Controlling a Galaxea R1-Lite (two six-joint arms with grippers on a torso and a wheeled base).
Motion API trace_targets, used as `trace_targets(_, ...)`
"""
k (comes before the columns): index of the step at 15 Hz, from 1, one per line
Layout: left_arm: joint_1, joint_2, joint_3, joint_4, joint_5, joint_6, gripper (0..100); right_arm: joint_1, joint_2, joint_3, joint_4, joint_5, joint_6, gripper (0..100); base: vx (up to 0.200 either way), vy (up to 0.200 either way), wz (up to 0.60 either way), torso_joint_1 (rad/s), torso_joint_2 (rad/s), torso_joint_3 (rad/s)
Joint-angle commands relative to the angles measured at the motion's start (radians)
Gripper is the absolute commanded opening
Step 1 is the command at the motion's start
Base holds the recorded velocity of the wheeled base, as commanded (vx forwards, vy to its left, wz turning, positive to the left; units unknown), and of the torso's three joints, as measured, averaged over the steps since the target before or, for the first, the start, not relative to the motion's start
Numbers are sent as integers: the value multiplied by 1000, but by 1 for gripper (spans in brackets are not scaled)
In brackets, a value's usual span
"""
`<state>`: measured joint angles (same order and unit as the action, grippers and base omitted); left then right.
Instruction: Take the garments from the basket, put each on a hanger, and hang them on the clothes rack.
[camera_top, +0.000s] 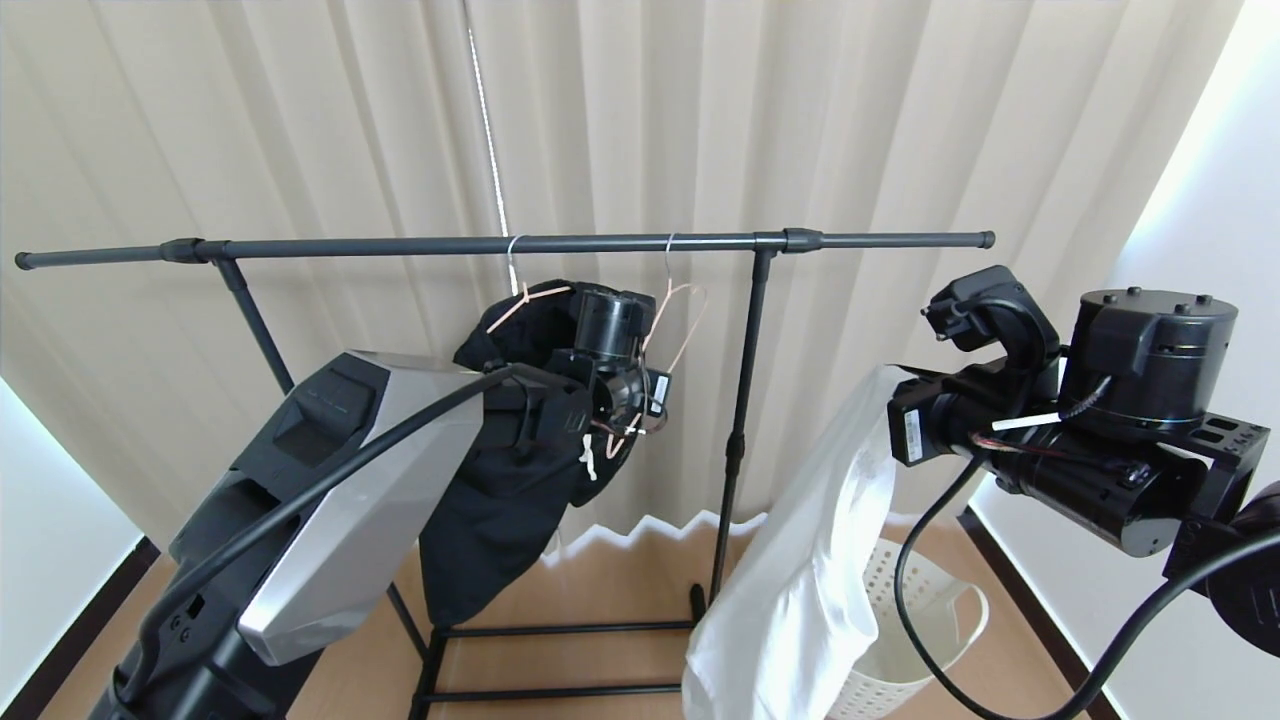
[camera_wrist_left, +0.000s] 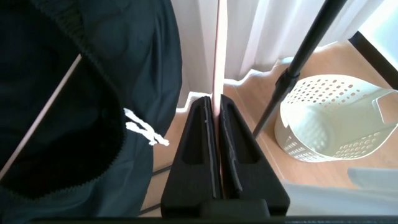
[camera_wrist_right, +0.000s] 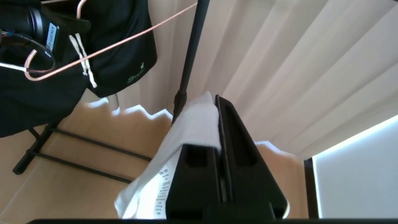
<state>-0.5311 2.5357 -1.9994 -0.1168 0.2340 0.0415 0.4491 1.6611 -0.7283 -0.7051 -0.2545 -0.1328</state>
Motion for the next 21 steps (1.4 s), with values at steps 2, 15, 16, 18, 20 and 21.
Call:
trace_targets(2,2,0,-1,-9,4,-2,0,0,6,0,-1,0,1,0,0,0,0,0,0,0)
trace_targets(15,-20,-35,-1,-63,41,3,0,0,3,1,-1,-2,1,0,0,0,0,0,0,0)
trace_targets(16,-23,-38,-1,-63,42,3,0,0,5,1,-1,-2,1,0,0,0,0,0,0,0)
trace_targets(18,-26,-48,-1,-61,44,5,0,0,5,1,-1,-2,-1,0,0,0,0,0,0,0)
trace_targets(20,-26,-58,-1,-60,44,6,0,0,5,1,-1,-2,-1,0,0,0,0,0,0,0)
trace_targets(21,-26,-75,1,-60,44,5,0,0,6,1,-1,-2,1,0,0,0,0,0,0,0)
